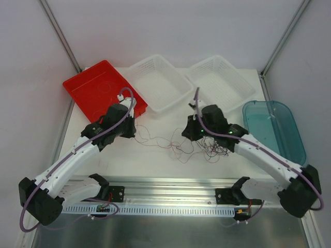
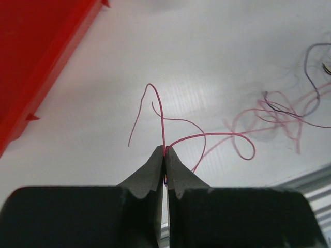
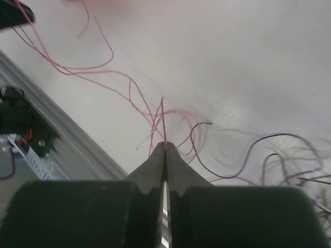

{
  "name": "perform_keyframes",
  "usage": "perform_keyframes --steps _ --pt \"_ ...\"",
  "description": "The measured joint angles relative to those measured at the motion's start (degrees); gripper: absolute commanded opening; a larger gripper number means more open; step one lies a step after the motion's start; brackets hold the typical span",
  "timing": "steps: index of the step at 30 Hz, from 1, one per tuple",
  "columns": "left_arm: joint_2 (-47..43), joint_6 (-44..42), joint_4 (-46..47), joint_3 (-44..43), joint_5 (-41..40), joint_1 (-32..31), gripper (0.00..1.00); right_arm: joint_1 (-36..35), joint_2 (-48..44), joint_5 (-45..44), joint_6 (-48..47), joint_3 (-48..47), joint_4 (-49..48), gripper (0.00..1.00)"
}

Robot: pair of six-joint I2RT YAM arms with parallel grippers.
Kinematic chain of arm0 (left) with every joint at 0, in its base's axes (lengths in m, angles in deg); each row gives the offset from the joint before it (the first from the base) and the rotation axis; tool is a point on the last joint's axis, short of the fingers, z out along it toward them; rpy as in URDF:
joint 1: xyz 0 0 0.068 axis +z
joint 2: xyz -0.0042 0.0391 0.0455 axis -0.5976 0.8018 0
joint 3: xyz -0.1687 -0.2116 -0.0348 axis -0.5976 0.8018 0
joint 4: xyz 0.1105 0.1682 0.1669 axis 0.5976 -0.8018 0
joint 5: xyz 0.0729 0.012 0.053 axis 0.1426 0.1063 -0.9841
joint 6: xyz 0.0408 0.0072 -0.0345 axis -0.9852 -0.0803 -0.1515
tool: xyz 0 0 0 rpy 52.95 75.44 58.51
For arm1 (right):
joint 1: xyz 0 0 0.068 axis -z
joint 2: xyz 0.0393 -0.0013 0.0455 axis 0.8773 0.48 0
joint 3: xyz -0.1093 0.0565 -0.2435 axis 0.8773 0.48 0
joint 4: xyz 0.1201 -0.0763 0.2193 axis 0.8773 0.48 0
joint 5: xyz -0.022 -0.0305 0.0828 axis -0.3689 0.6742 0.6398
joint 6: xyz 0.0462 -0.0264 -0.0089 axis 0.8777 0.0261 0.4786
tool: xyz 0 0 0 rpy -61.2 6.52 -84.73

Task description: Untangle the cables

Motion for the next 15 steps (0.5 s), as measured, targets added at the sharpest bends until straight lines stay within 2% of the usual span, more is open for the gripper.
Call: perform_keyframes --steps 7,11,15 --pt "-0.11 0.72 -2.14 1.51 -6.29 7.89 0.0 13.53 -20.9 -3.96 -4.0 -11.32 13.16 0.01" --pt "0.22 1.16 -3.39 2.47 -8.24 10.82 0.0 18.88 -26.12 -6.67 -5.75 -17.38 19.71 0.01" --pt "1.46 2.05 -4.2 2.49 -10.05 13.05 0.0 21.2 -28.35 -10.23 -6.99 -21.77 25.29 0.01"
